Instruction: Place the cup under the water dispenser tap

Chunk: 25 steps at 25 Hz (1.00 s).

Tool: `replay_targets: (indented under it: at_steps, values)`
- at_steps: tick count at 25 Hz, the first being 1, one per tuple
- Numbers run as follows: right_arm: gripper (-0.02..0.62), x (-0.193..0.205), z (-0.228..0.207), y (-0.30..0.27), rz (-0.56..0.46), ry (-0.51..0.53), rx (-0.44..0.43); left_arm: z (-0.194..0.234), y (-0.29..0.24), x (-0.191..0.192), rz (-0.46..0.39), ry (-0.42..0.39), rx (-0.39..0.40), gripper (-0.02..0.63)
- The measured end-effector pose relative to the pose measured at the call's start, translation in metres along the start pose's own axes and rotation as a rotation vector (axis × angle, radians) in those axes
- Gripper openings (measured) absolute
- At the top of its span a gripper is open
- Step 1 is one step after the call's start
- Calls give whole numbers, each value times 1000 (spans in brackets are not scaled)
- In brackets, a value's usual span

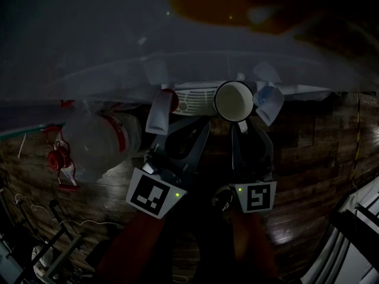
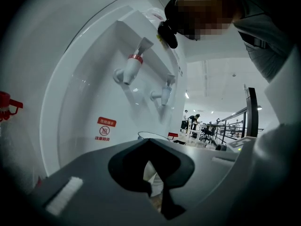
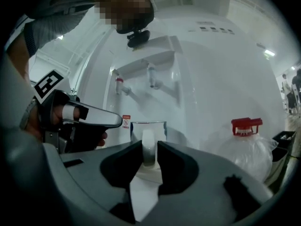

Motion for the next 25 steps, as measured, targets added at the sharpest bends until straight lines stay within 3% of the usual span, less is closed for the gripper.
replay_targets:
  at_steps: [2, 12, 15, 20, 21, 25]
  values:
    - [132, -2, -2, 1, 7, -11, -10, -2, 0, -1, 9, 1, -1, 8]
    - [179, -28, -5, 4, 33, 7, -85, -13, 5, -14, 32, 1, -9, 8]
    - [186, -49, -12, 9, 24, 43, -98, -20, 7, -24, 35, -14, -10, 8]
    - [184, -102, -27, 24, 16, 16, -141, -47, 14, -58, 51, -45, -6, 8]
    - [179, -115, -30, 28, 14, 6, -155, -54, 16, -68, 48, -47, -4, 8]
    - [16, -168, -32, 47, 2, -34, -211, -86, 33, -109, 37, -42, 6, 8]
Point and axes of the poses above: the fingertips, and each gripper's own axes: y backward along the fingers, z to its left, x out of its underside, the point moved 10 cm from there along y, backward along the fingers, and after that the axes turned 6 degrees about y, right-handed, at the moved point
